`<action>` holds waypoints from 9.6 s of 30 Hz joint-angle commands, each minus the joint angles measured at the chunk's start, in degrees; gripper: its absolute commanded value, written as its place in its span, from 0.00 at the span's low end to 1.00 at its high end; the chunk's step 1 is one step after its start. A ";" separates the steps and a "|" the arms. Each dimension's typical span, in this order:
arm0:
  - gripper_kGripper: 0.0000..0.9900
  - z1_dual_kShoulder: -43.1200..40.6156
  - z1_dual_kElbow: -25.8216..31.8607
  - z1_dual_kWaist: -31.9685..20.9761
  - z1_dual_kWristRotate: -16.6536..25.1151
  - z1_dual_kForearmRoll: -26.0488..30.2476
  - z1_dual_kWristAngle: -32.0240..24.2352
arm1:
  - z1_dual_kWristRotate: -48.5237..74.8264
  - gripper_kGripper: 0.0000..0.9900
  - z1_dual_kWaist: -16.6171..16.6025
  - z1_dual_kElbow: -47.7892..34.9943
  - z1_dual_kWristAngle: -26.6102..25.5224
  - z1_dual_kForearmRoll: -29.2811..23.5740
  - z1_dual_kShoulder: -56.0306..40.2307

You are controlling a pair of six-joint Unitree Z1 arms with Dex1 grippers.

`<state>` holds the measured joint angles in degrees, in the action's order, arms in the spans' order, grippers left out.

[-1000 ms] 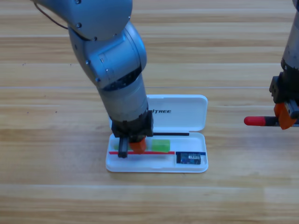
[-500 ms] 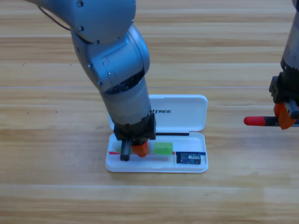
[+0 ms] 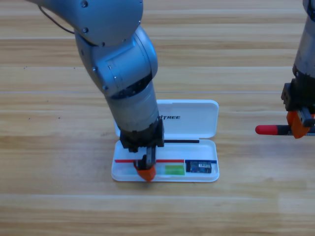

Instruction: Clean up eraser and pencils

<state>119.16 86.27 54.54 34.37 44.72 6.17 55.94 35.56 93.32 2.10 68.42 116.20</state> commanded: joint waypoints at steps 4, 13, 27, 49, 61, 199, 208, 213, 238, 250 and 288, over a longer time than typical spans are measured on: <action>1.00 -0.07 -1.45 1.01 -0.45 0.89 0.78 | -1.89 0.00 4.52 0.98 -1.04 2.06 1.31; 1.00 -14.13 -5.06 -3.74 -0.01 4.23 0.51 | -6.20 0.00 9.97 6.69 -1.75 6.11 2.01; 1.00 -32.50 -10.86 -22.63 0.61 5.73 -2.74 | -11.12 0.00 17.88 22.60 -1.75 9.89 14.58; 1.00 -34.88 -18.50 -33.97 3.60 -3.06 -7.84 | -12.44 0.00 20.26 42.29 1.51 13.23 29.70; 1.00 -34.79 -22.99 -34.15 3.77 -9.65 -8.54 | -13.40 0.52 20.26 42.38 1.59 13.23 29.35; 0.00 -7.63 -12.97 -14.37 5.71 -19.67 -16.98 | -35.20 0.95 19.90 -21.87 -26.71 -35.11 -32.97; 0.00 -8.69 -14.55 -13.49 4.39 -19.59 -17.06 | -35.20 0.95 19.99 -22.05 -26.71 -34.94 -32.88; 0.00 -8.95 -16.04 -12.88 3.86 -19.85 -17.15 | -35.20 0.95 19.99 -21.96 -26.71 -34.94 -32.88; 0.00 -8.77 -20.61 -10.86 4.48 -22.92 -17.42 | -35.38 0.95 19.99 -22.13 -26.88 -34.85 -31.47; 0.00 -7.63 -22.63 -10.15 4.48 -25.47 -17.42 | -35.47 0.95 20.08 -22.05 -26.88 -34.85 -31.30; 0.94 -14.49 -22.46 -9.45 2.19 -22.92 -16.01 | -35.47 0.95 20.26 -22.05 -26.88 -34.76 -30.15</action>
<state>110.42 62.67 43.75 37.51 17.11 -10.60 21.14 55.38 71.84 -24.29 33.85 83.17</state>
